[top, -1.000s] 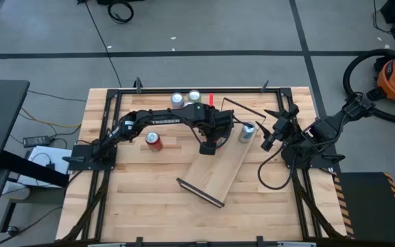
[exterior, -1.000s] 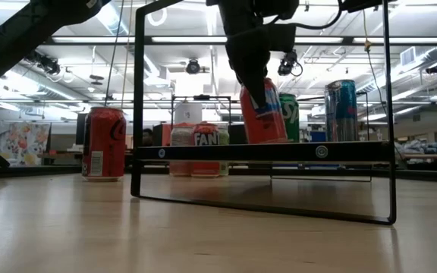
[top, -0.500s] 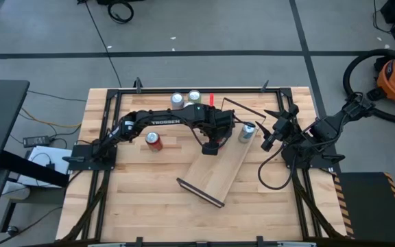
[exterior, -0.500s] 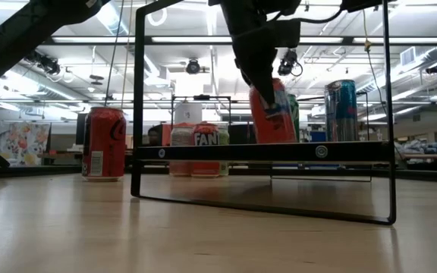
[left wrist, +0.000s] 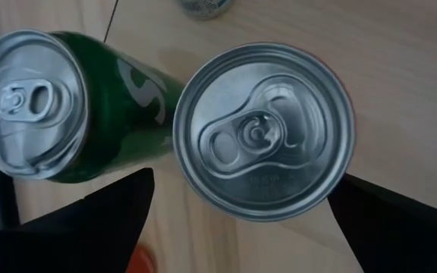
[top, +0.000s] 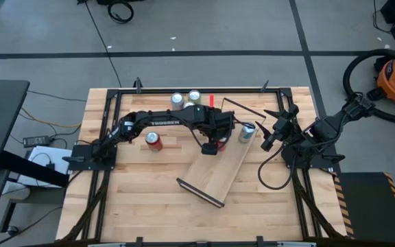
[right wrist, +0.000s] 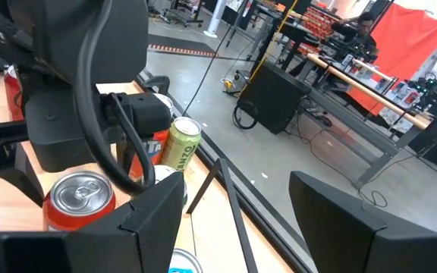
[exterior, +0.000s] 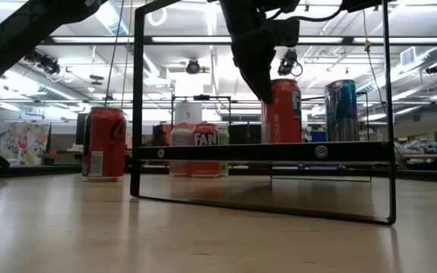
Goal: Place canned beverage on shelf
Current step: Put the bottom orange soda can on the shelf
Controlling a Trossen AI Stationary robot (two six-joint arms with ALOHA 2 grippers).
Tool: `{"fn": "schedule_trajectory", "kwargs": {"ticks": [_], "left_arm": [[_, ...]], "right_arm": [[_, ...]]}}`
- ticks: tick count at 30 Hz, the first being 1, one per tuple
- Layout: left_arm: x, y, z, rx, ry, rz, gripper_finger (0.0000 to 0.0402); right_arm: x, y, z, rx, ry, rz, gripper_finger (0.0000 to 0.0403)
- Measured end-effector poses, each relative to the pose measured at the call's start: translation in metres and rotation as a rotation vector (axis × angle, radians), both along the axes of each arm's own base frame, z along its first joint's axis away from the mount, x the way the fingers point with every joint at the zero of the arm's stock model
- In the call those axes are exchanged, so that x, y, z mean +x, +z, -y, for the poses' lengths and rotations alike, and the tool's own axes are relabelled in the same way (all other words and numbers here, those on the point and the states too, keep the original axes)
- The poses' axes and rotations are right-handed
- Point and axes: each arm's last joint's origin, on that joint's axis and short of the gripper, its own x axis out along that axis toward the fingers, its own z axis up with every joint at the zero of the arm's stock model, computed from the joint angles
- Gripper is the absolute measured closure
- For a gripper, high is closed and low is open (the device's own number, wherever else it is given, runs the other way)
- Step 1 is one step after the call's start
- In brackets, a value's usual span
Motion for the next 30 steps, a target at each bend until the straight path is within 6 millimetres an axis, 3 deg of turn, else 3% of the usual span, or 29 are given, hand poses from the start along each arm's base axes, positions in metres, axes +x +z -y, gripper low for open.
{"fn": "schedule_trajectory", "kwargs": {"ticks": [10, 19, 30], "left_arm": [[0.0, 0.0, 0.003, -0.009, 0.043, 0.007, 0.0001], [-0.006, 0.016, 0.003, -0.042, 0.121, 0.068, 0.0001], [-0.01, 0.028, 0.01, -0.019, 0.062, 0.094, 0.0001]], "right_arm": [[0.0, 0.0, 0.0, 0.004, 0.002, 0.0, 0.0152], [0.0, 0.0, 0.0, 0.005, 0.003, 0.001, 0.0152], [0.002, -0.001, -0.002, -0.002, 0.003, -0.007, 0.0152]]}}
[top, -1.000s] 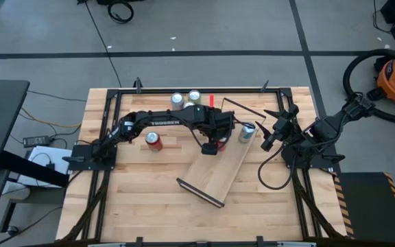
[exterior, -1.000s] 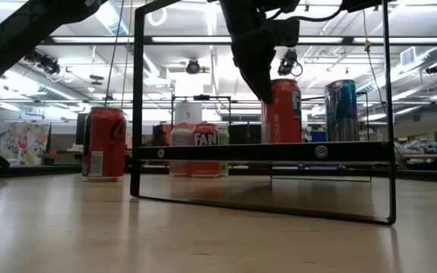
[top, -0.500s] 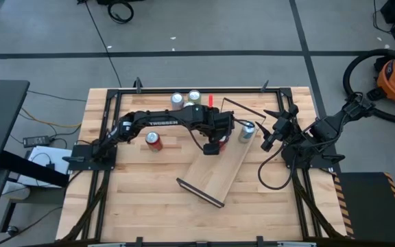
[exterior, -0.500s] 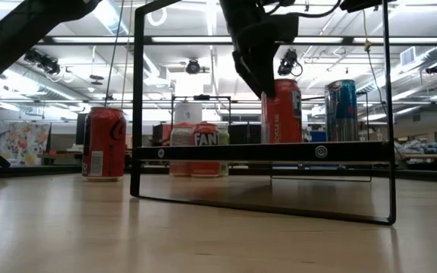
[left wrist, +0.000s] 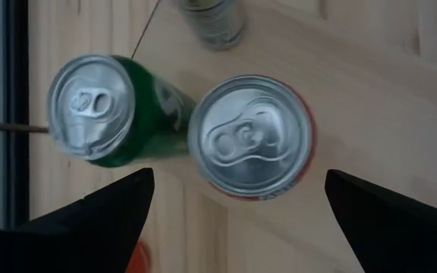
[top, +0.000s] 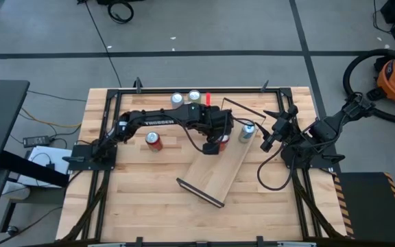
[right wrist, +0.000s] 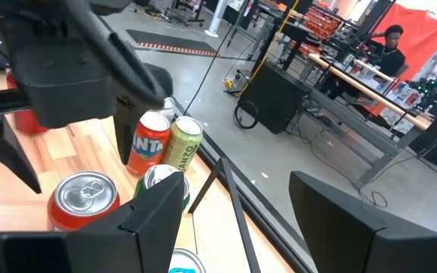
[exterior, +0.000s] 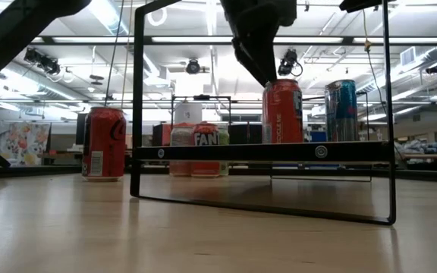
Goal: Place canned beverage on shelf
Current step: Put the bottom orange soda can on the shelf
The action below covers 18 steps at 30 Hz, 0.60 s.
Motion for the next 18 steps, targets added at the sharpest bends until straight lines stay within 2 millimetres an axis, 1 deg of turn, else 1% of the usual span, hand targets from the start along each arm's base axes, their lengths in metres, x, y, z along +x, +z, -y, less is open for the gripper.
{"fn": "schedule_trajectory", "kwargs": {"ticks": [6, 11, 14, 18], "left_arm": [[0.002, 0.001, 0.018, 0.084, -0.159, -0.012, 0.0001], [0.005, 0.003, 0.029, 0.116, -0.222, 0.022, 0.0001], [0.008, 0.004, 0.03, 0.109, -0.207, 0.058, 0.0001], [0.012, 0.007, 0.027, 0.055, -0.101, 0.125, 0.0001]], "right_arm": [[0.0, 0.0, 0.0, -0.002, 0.001, -0.002, 0.0152], [0.0, 0.0, 0.0, -0.005, -0.001, 0.0, 0.0152], [0.0, 0.0, 0.0, -0.005, -0.001, 0.0, 0.0152], [0.0, 0.0, 0.0, -0.004, -0.001, 0.002, 0.0152]]}}
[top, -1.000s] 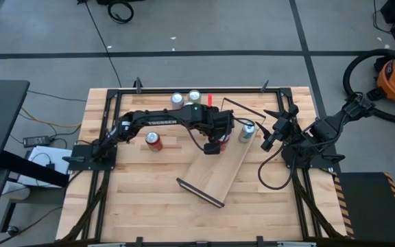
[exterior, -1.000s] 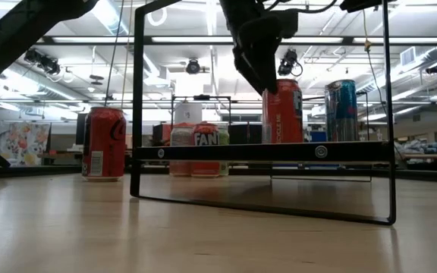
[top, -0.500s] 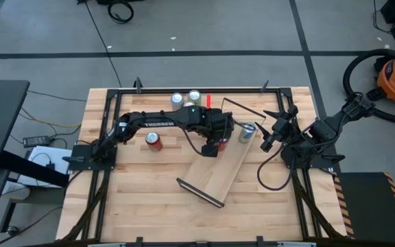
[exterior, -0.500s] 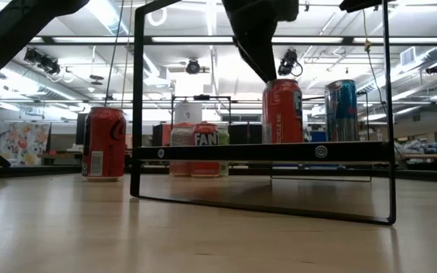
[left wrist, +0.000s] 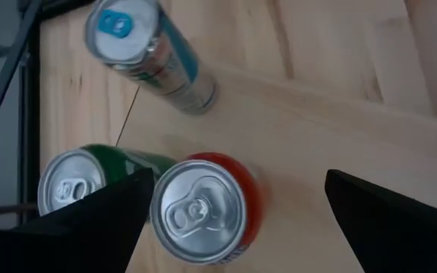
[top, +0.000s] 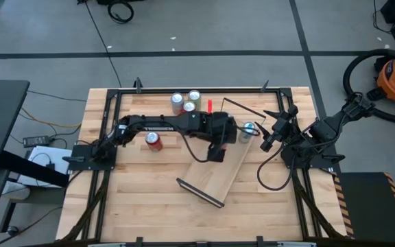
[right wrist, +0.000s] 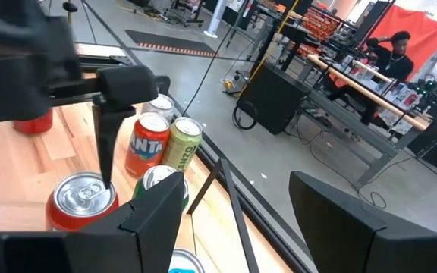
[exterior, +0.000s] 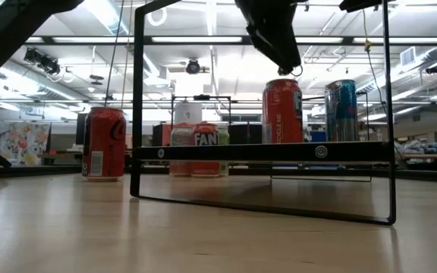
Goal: Place canned beverage on shelf
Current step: Put the bottom orange soda can on the shelf
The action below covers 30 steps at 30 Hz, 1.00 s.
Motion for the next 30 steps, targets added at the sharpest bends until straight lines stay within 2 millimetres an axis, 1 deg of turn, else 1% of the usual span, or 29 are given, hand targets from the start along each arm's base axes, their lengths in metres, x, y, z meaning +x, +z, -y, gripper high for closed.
{"fn": "schedule_trajectory", "kwargs": {"ticks": [6, 14, 17, 20, 25, 27, 30], "left_arm": [[0.0, 0.0, -0.001, -0.016, 0.084, 0.016, 0.0001], [-0.002, -0.001, 0.021, -0.023, 0.048, -0.002, 0.0002], [-0.005, -0.002, 0.028, 0.006, 0.049, -0.024, 0.0002], [-0.011, 0.002, 0.032, 0.052, 0.065, -0.043, 0.0002], [-0.02, 0.02, 0.037, 0.058, 0.077, 0.005, 0.0002], [-0.023, 0.023, 0.036, 0.068, 0.087, 0.001, 0.0002], [-0.023, 0.02, 0.036, 0.064, 0.098, 0.004, 0.0002]], "right_arm": [[0.0, 0.0, 0.0, 0.0, 0.001, 0.0, 0.0152], [0.001, -0.001, -0.001, 0.021, 0.019, -0.02, 0.0152], [0.001, -0.002, -0.002, 0.034, 0.03, -0.021, 0.0152], [0.0, -0.006, -0.004, 0.03, 0.043, -0.035, 0.0152], [0.0, -0.006, -0.006, 0.035, 0.052, -0.024, 0.0152], [0.001, -0.006, -0.006, 0.041, 0.055, -0.017, 0.0152], [0.001, -0.006, -0.007, 0.047, 0.062, -0.021, 0.0152]]}}
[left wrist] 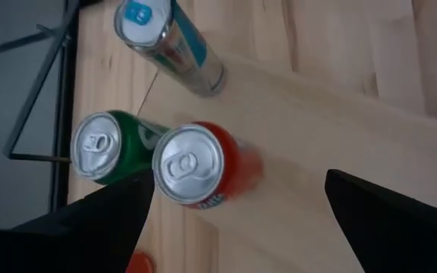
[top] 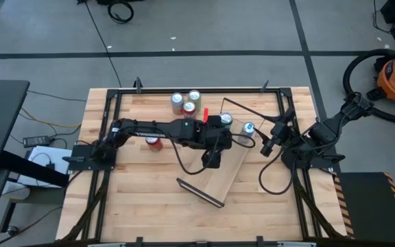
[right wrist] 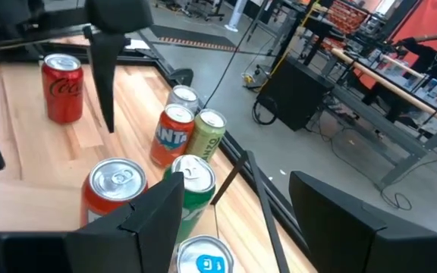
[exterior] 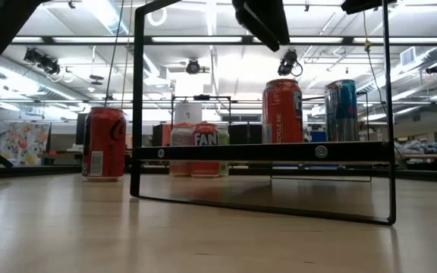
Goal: Place canned beverage on shelf
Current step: Put the bottom orange soda can on the shelf
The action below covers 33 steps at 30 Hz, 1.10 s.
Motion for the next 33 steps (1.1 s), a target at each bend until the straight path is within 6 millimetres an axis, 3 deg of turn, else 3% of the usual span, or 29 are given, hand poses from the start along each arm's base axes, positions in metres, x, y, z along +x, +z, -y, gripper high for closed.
{"fn": "schedule_trajectory", "kwargs": {"ticks": [7, 13, 17, 26, 33], "left_arm": [[-0.006, -0.04, 0.006, 0.025, -0.016, -0.025, 0.0002], [-0.041, -0.02, -0.002, 0.008, 0.002, 0.168, 0.0002], [-0.065, -0.018, -0.016, -0.026, 0.062, 0.234, 0.0002], [-0.09, -0.056, -0.03, -0.073, 0.062, 0.273, 0.0002], [-0.091, -0.081, -0.037, -0.048, 0.005, 0.377, 0.0002]], "right_arm": [[0.011, -0.011, -0.009, -0.019, 0.102, -0.085, 0.0152], [0.035, -0.008, -0.022, -0.041, 0.272, -0.054, 0.0152], [0.06, -0.007, -0.025, -0.051, 0.333, -0.024, 0.0152], [0.111, -0.014, -0.016, -0.007, 0.274, -0.002, 0.0152], [0.121, -0.043, -0.023, 0.148, 0.198, -0.052, 0.0152]]}}
